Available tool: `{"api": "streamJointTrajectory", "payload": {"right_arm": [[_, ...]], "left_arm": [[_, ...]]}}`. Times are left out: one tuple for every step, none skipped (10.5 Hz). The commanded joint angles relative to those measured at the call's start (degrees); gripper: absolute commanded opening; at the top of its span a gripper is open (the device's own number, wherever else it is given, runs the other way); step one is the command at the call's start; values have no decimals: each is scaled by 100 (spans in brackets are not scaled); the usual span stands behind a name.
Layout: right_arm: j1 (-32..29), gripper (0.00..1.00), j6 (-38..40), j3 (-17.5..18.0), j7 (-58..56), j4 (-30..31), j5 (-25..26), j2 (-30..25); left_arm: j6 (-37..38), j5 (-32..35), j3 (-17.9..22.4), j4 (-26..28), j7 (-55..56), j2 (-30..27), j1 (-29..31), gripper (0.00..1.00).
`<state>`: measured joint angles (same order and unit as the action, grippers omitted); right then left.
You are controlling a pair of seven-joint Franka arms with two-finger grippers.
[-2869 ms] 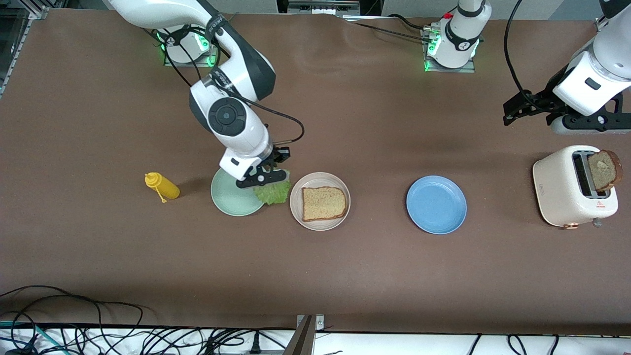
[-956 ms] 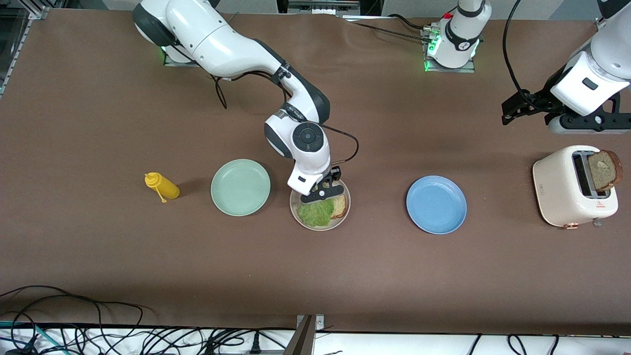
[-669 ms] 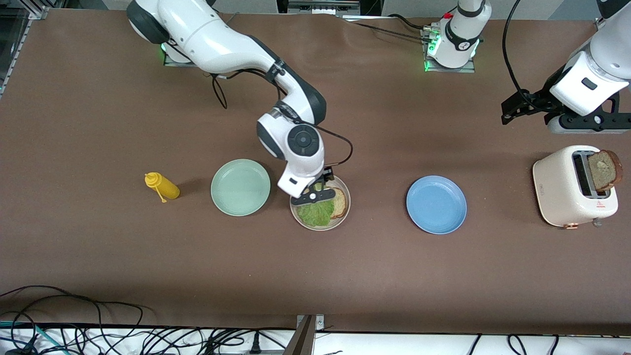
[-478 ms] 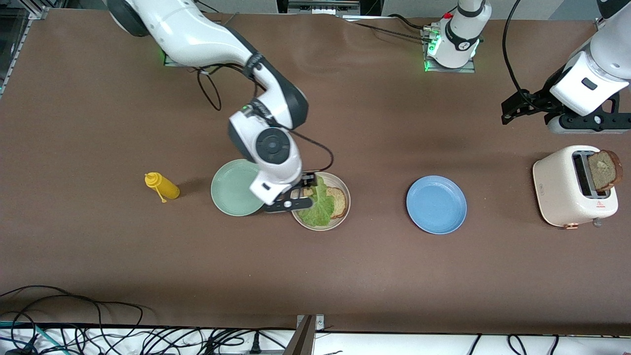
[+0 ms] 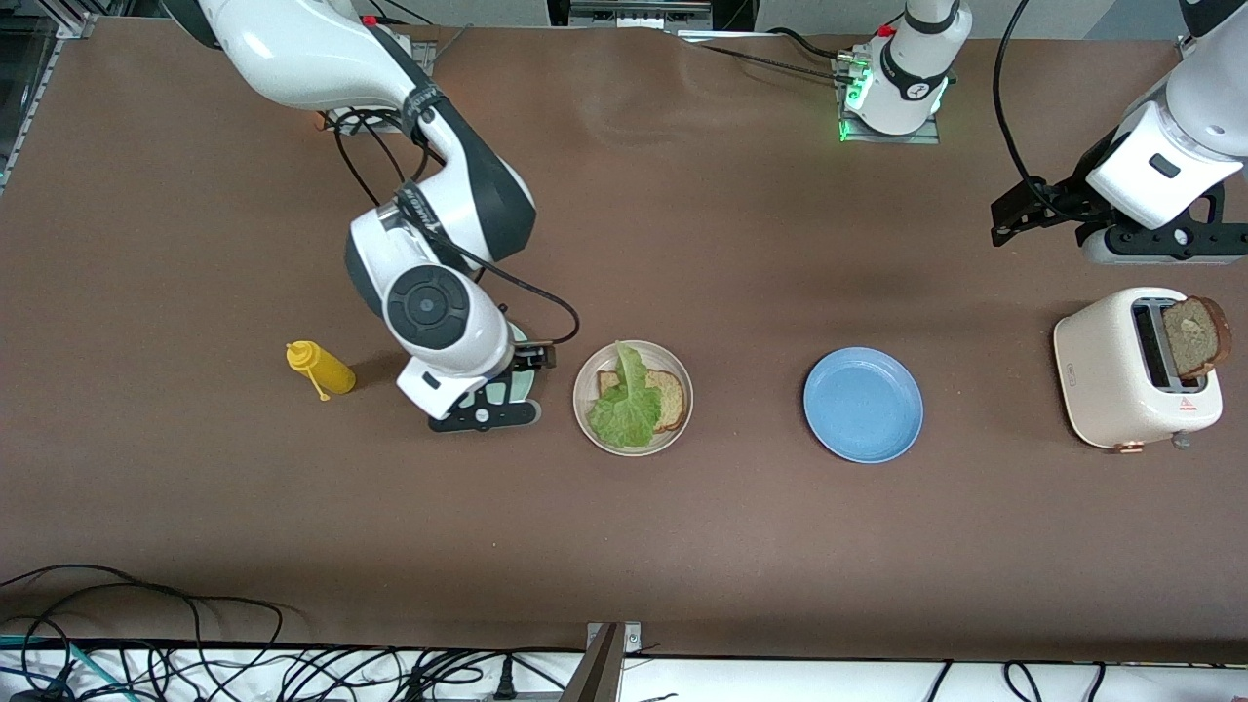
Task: Make sandwich on beige plate with both arms
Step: 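Open the right gripper and draw it back from the beige plate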
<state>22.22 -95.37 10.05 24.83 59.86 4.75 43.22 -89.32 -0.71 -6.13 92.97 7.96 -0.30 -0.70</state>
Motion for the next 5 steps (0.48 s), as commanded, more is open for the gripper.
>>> {"api": "streamJointTrajectory", "payload": {"right_arm": [[-244,100,403,-160,-625,202,-98,-340],[-384,100,718,-196,-776,202,-106,-402],[-594,100,930,-179,-926,210,-115,-533],[-779,100,1002,-179,-1101,419,-115,-778],[-990,100,916,-179,-1312,891,-115,-1137]], "left_arm": [[73,-43,7,11,-57,-41,-9,100],[73,-43,7,11,-57,-49,-9,100],[73,-43,7,11,-57,-49,-9,100],[73,-34,7,11,-57,-41,-9,100],[73,-43,-2,11,-57,-49,-9,100]]}}
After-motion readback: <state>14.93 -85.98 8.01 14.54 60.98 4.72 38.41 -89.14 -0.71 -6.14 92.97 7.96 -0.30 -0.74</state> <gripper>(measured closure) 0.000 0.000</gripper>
